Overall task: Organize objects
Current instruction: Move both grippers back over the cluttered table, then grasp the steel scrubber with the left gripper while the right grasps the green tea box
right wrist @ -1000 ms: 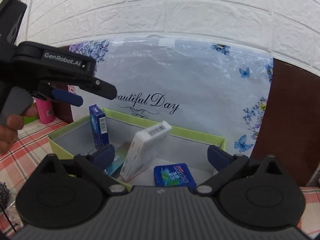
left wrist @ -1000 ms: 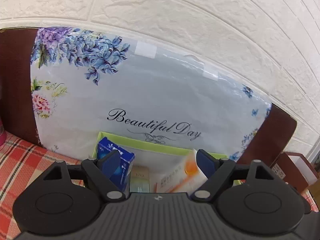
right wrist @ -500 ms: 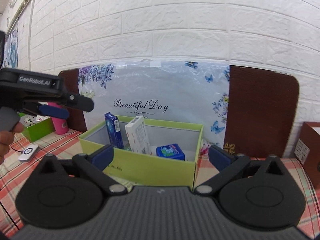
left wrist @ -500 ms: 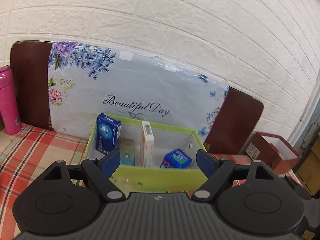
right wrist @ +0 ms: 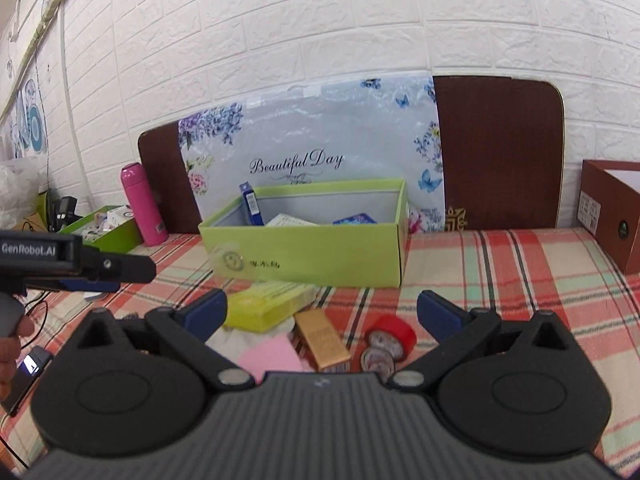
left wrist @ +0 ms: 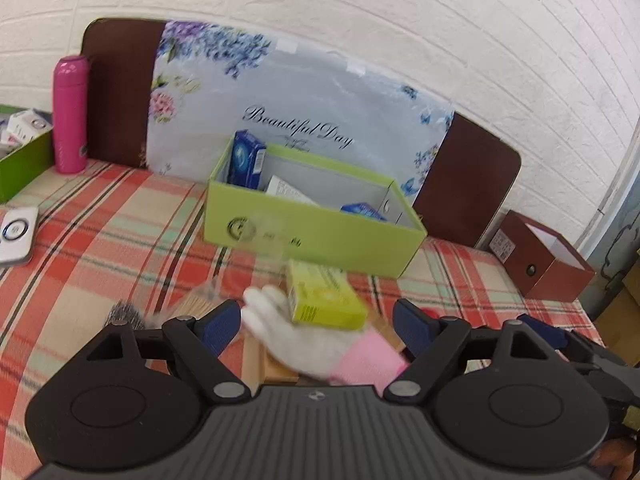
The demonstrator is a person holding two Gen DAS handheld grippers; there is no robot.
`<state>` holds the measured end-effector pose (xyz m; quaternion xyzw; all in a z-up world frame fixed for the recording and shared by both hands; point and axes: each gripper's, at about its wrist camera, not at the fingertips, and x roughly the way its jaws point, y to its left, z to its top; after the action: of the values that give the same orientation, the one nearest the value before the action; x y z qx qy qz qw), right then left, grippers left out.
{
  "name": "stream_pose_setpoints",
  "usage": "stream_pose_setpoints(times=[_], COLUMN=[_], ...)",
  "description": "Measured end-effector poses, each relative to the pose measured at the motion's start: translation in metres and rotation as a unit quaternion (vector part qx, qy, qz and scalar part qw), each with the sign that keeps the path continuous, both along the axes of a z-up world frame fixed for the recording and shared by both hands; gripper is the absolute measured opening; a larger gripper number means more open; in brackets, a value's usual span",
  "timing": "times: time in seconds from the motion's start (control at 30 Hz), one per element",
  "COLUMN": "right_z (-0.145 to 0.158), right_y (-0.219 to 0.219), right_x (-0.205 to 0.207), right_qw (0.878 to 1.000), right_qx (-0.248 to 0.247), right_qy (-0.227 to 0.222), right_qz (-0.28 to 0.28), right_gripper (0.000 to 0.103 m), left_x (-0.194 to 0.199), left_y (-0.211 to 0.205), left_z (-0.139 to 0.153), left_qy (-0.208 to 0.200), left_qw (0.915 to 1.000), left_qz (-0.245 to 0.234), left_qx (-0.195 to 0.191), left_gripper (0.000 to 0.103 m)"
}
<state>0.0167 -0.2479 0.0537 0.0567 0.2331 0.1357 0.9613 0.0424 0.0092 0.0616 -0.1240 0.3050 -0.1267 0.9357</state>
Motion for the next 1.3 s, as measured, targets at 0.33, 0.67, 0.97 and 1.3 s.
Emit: stream_pose_setpoints(times=[0.33,0.67,0.97,1.3], right_z=[-0.024,-0.034,-0.047,-0.081], right_y=[0.009,0.046,0.116,0.13], right_x=[-0.031,-0.043,-0.039,0.007], right_qw=[0.999,0.996,0.982,0.982], right_qx=[0.002,-0.009,-0.072,-0.062], right_qy=[0.031,0.044,0.038,0.135], right_qz=[0.019,0.076,0.17,0.116], right_gripper=[0.103,0.103,0.079,0.073], left_x=[-0.037,-0.051,-0.036,0.018], left_y=[0.022,0.058,0.083,0.097], left_z=[-0.03,-0.057,-0.057,-0.065], left_qy=[0.031,0.071,0.061,0.052], left_qw=[0.9987,0.9938,0.9916,0.9925], left_qz=[0.027,0.08,0.112,0.109], left_qx=[0.03,0.028,0.021,0.016], left_gripper=[0.086,0.086,0.086,0.086])
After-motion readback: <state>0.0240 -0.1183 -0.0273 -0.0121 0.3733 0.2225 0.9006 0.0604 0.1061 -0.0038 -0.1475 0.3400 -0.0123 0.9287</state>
